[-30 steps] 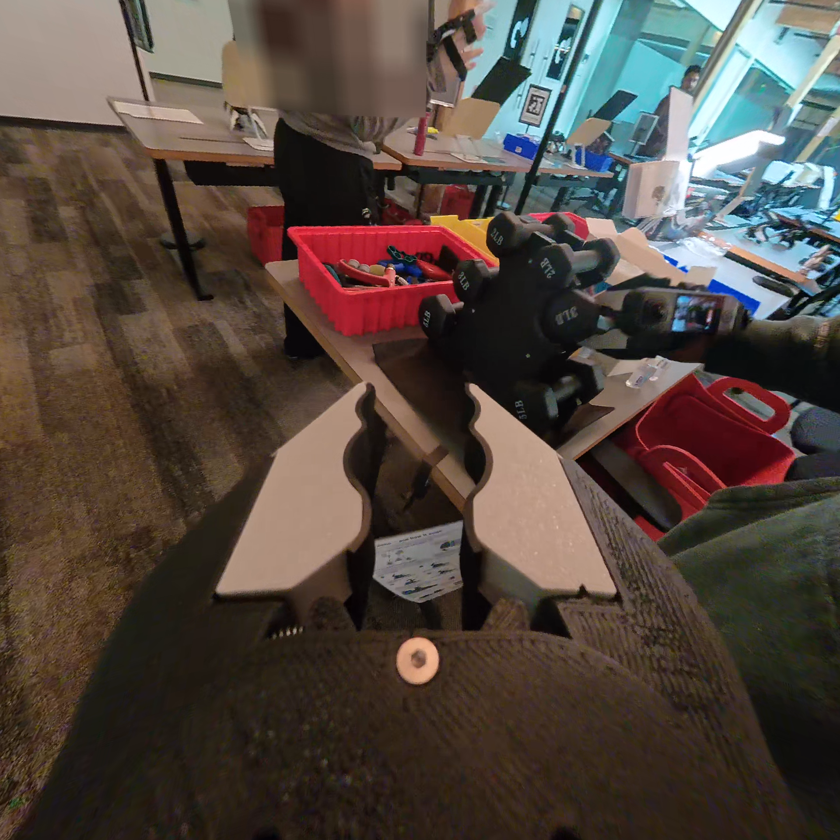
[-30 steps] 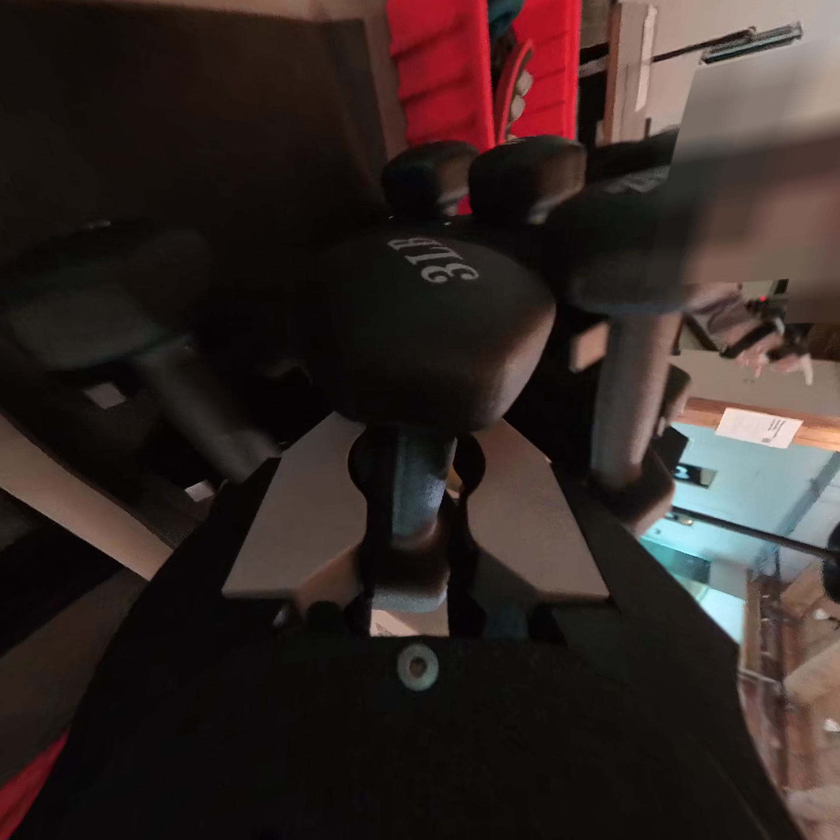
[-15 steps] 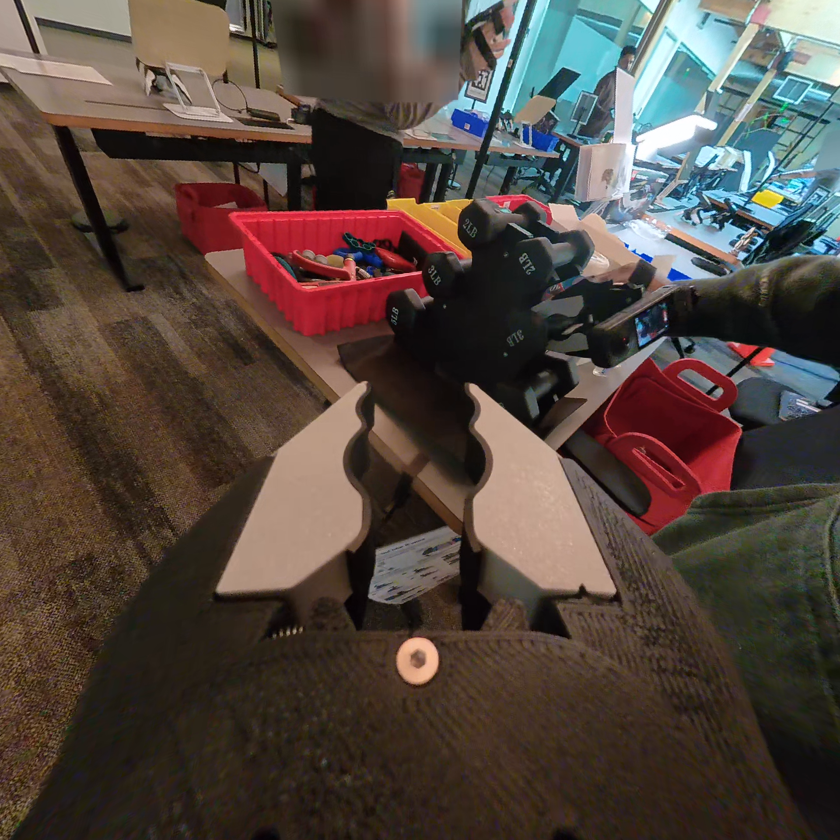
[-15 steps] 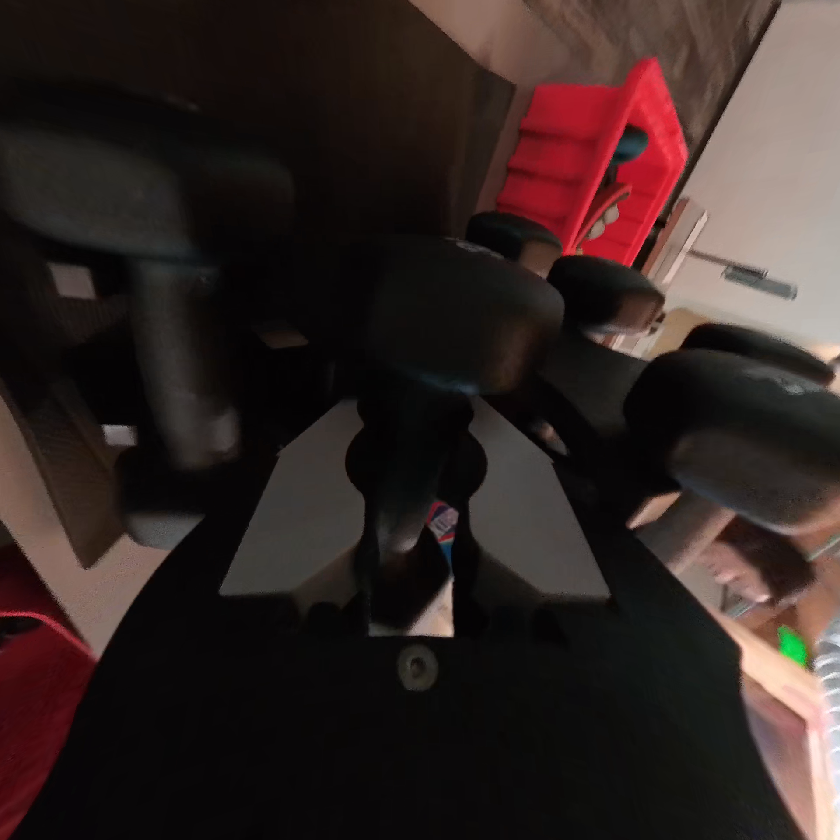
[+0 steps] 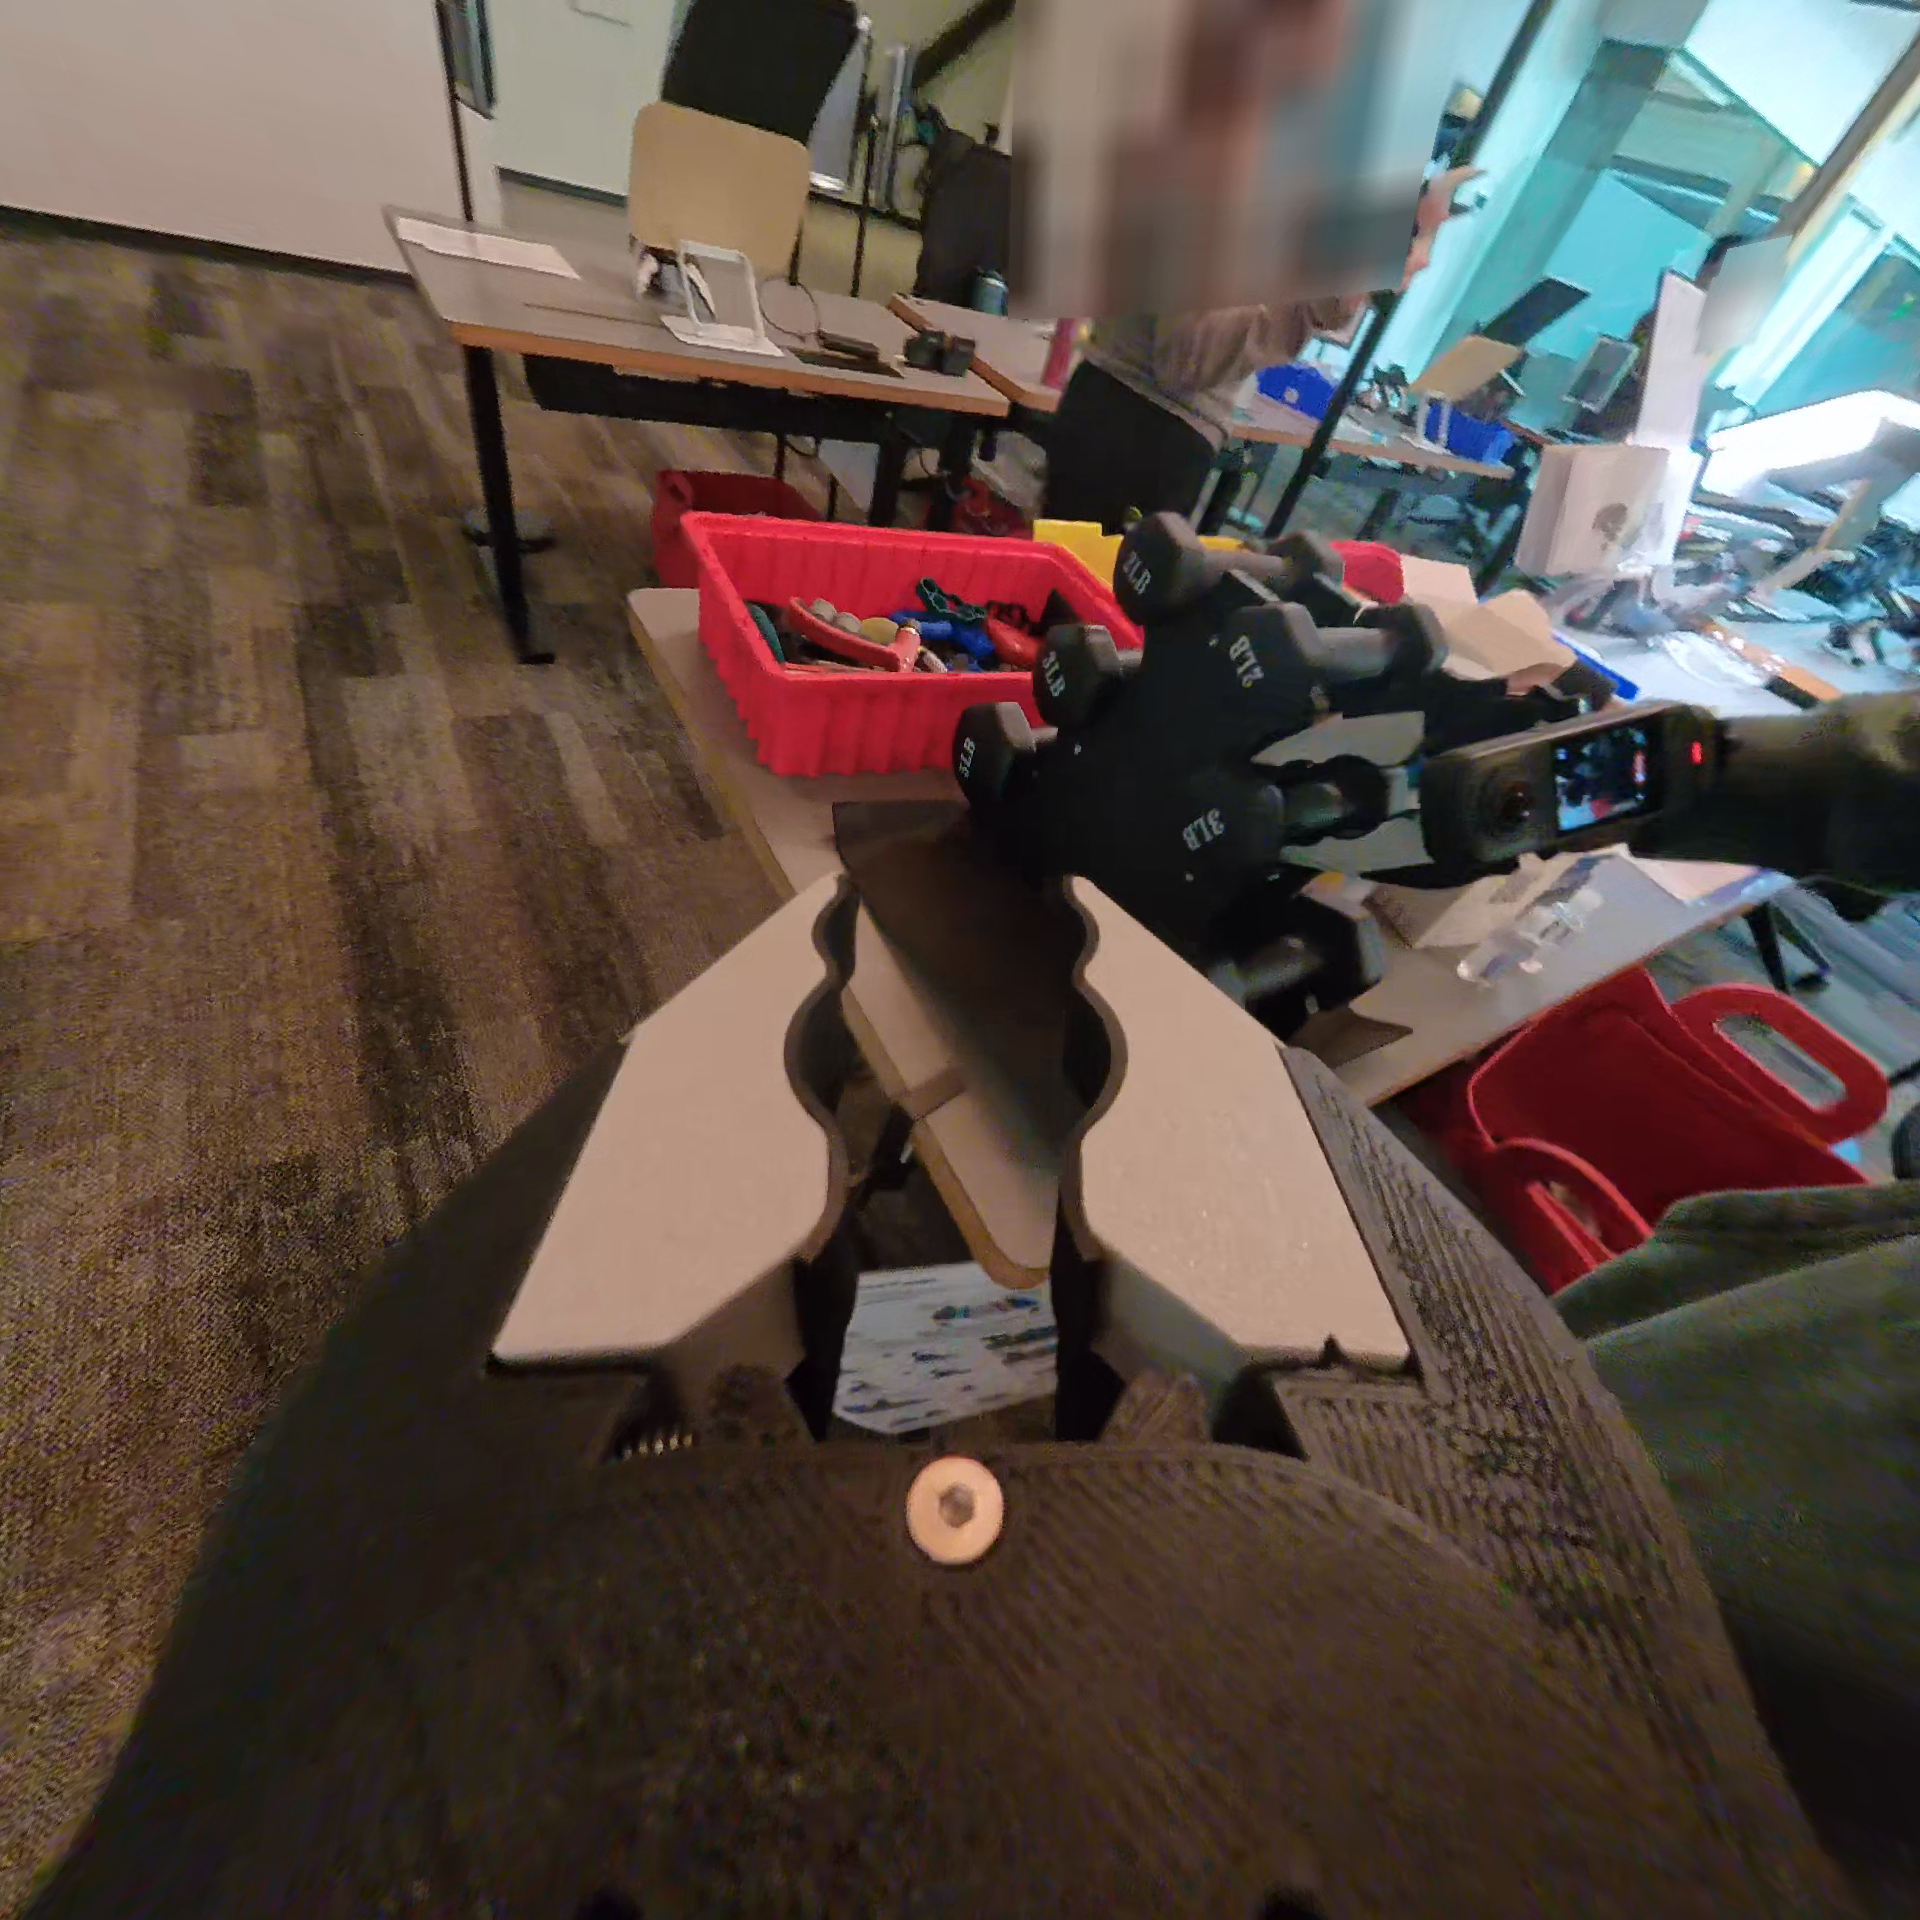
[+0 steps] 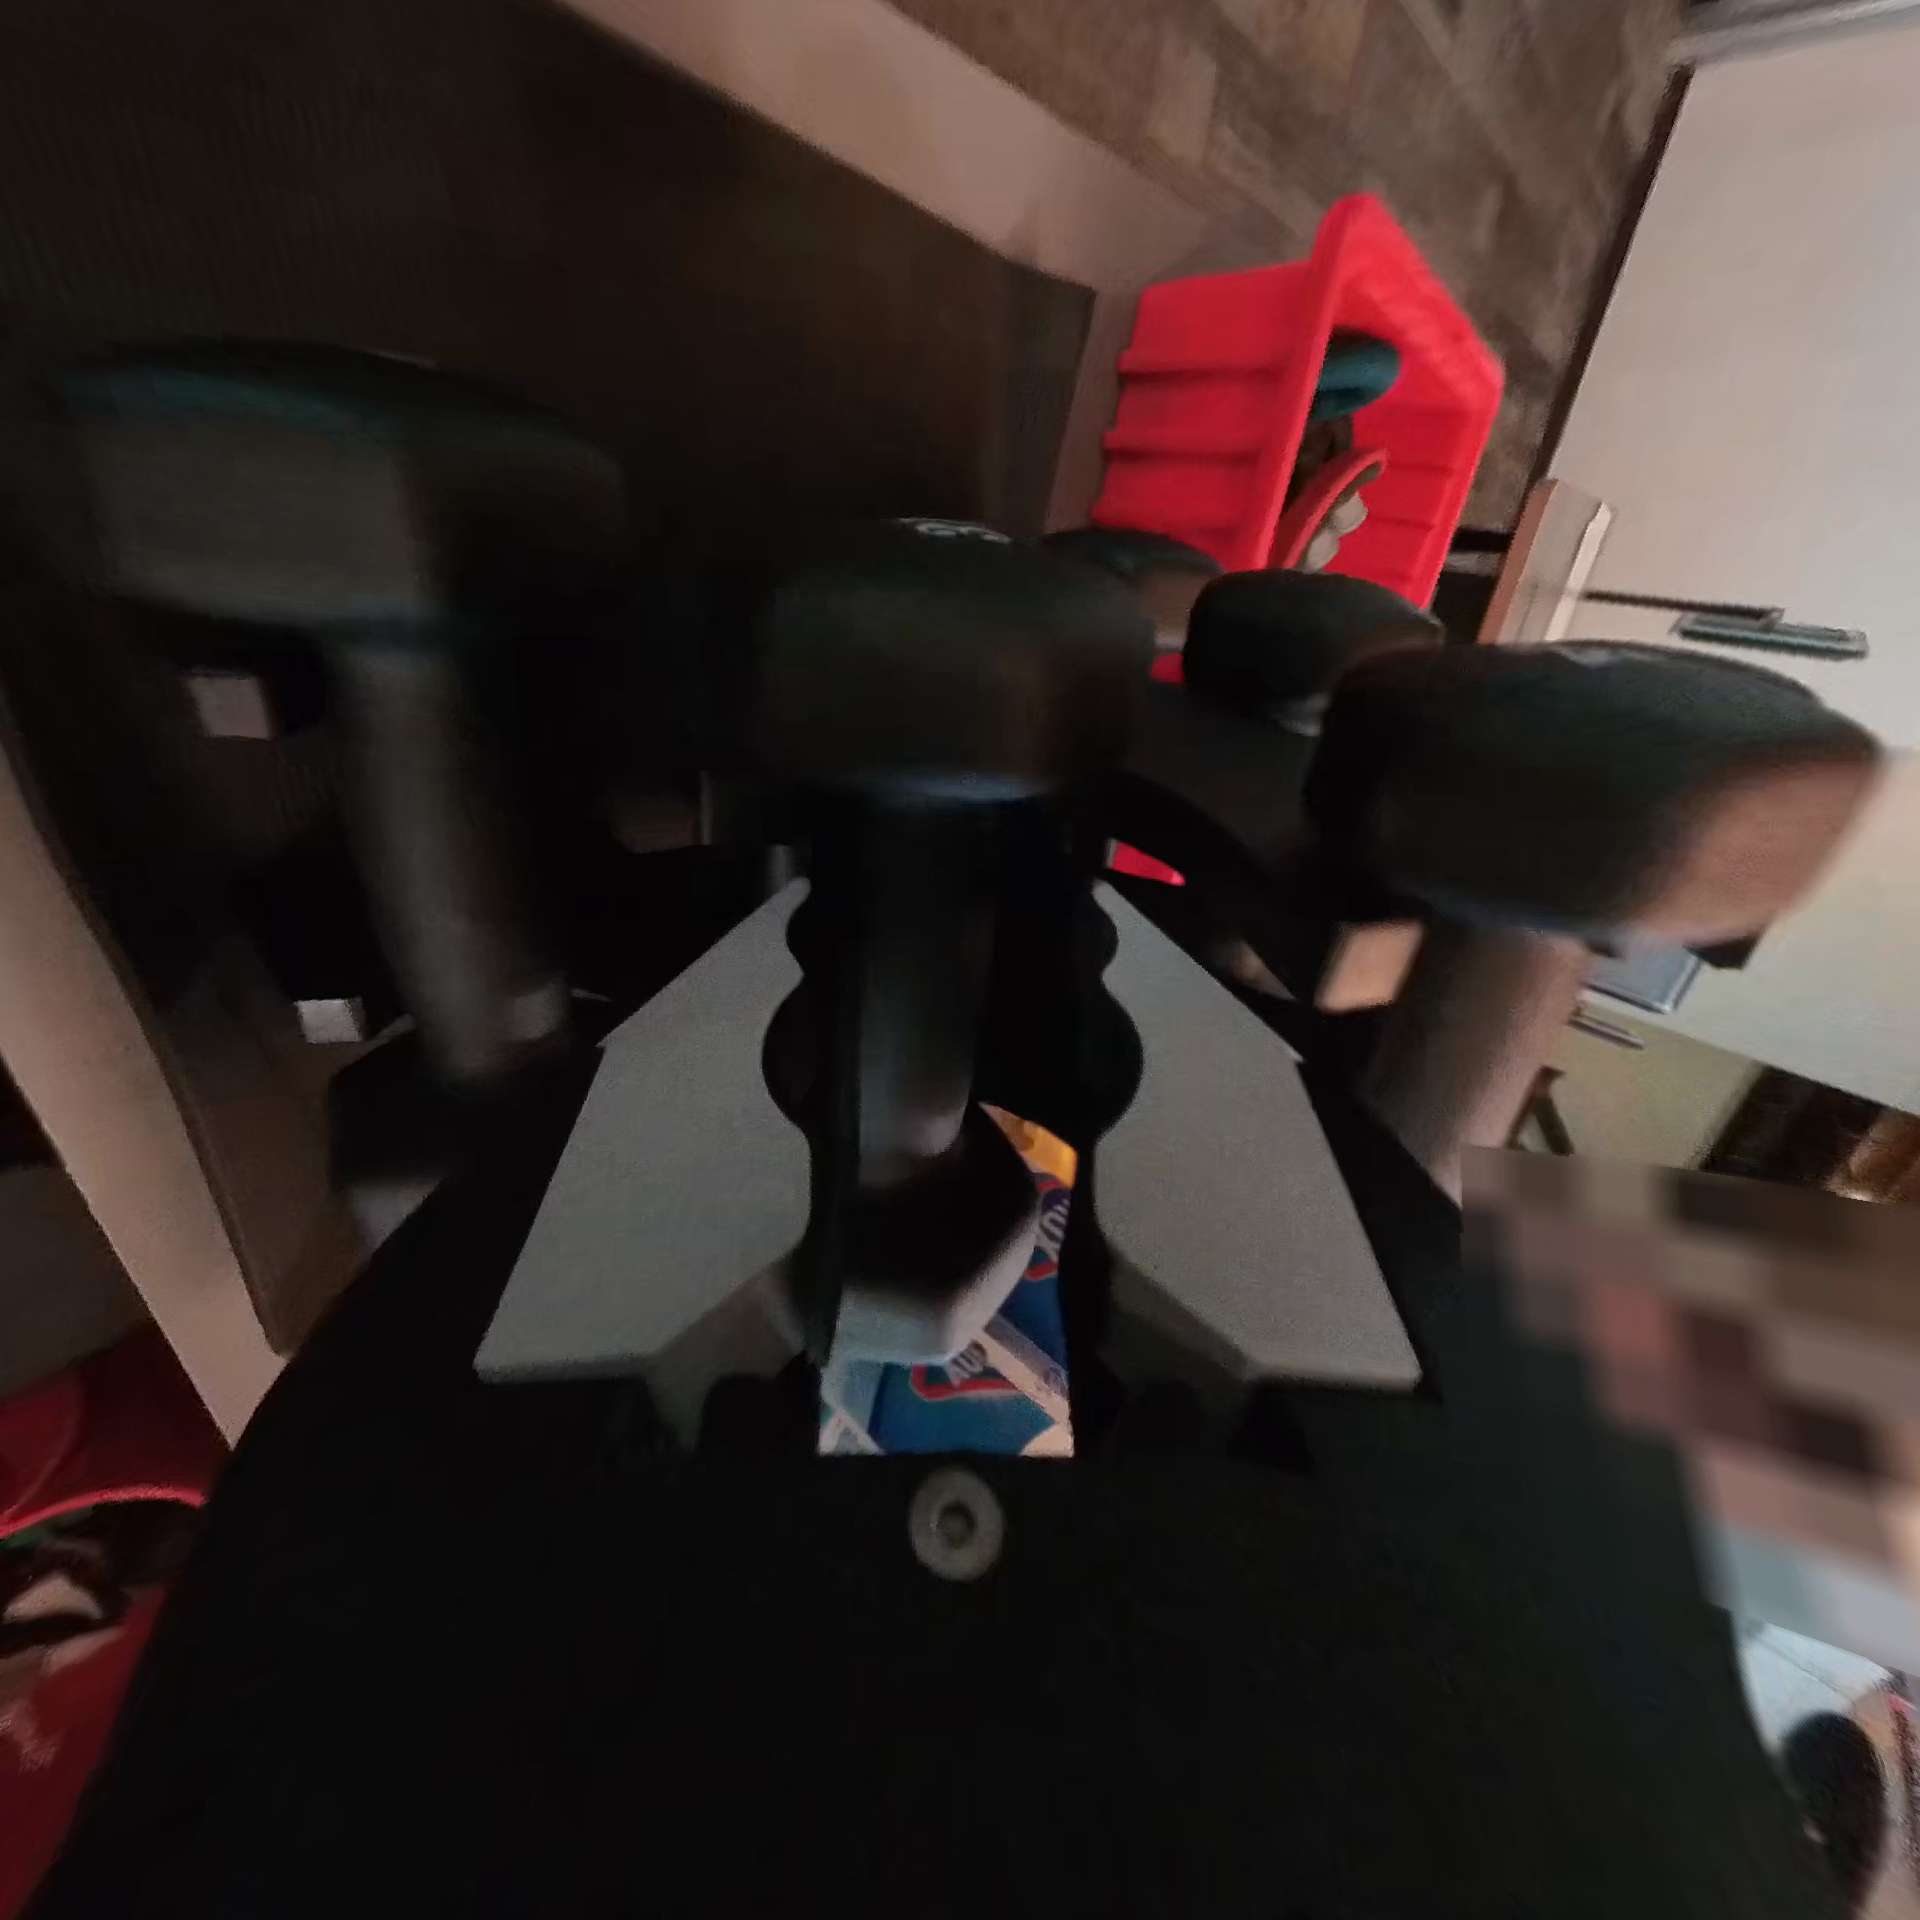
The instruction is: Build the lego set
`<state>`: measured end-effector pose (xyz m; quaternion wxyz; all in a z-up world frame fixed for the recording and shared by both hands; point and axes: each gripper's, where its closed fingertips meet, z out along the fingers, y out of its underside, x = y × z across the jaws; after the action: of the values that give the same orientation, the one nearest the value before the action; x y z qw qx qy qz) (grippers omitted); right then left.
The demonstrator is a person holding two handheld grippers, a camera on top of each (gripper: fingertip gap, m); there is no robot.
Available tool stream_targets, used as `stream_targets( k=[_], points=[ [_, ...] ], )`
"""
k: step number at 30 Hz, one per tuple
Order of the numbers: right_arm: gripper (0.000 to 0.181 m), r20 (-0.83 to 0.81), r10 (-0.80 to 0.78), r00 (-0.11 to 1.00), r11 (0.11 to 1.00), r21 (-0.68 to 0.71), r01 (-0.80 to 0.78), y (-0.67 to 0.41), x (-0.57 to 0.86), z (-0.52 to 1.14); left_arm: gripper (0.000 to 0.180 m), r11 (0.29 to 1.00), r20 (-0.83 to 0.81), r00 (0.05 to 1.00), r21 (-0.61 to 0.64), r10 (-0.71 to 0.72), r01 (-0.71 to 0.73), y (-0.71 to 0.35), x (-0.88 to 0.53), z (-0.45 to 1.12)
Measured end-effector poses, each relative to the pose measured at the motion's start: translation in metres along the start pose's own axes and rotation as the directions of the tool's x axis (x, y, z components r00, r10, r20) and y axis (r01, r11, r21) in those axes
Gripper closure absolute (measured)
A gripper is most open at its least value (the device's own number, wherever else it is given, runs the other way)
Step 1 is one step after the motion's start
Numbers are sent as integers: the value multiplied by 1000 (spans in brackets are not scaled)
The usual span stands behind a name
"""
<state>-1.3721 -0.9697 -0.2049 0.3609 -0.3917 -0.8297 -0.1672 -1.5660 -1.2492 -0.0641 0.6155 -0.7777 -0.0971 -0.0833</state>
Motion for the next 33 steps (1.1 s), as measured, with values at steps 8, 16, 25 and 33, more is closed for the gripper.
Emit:
stream_targets(
  k=[8,16,25,33],
  points=[
    [137,13,370,929,902,234,-362,10,-2,-68,143,999,93,995,38,-33,29,29,72,-7],
    [124,242,908,343,265,305,-915,50,-53,-154,138,995,78,996,87,33,-40,32,131,8],
    [111,185,980,-65,-118,288,-951,103,-120,-206,124,995,-114,989,31,98,-95,37,184,47],
    [120,-68,965,-254,-213,363,-907,130,-146,-272,128,984,-481,865,-33,140,-178,54,237,87]
  ],
)
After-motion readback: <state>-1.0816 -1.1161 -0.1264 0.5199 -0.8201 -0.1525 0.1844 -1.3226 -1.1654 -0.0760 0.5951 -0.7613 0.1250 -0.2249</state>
